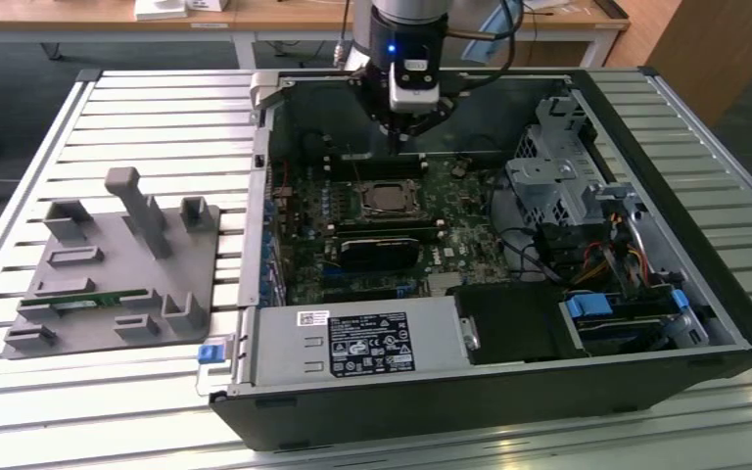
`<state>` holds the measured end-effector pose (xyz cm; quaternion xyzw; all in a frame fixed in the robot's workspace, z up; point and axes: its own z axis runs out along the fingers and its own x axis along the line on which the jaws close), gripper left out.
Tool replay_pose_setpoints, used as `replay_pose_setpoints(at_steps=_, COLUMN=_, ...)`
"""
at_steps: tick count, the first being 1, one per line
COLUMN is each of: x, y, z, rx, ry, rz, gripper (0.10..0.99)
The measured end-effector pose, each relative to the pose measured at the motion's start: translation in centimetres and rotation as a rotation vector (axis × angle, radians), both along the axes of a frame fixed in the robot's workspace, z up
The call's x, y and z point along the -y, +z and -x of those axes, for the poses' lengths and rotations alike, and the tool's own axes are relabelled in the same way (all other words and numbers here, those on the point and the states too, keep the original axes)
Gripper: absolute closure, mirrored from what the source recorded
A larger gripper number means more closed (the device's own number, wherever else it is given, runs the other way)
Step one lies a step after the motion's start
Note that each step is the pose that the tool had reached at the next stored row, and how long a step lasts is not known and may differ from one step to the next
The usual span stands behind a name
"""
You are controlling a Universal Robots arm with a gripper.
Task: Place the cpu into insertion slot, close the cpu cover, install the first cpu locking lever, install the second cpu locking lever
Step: 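Install the first cpu locking lever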
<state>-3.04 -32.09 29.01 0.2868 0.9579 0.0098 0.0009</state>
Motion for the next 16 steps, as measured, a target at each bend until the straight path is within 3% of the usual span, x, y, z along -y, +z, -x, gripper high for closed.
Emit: replay_pose_setpoints(at_steps=16, x=0.0, y=-0.23, z=0.0, rx=0.0002, ry=0.289, rz=0.0, gripper=0.98)
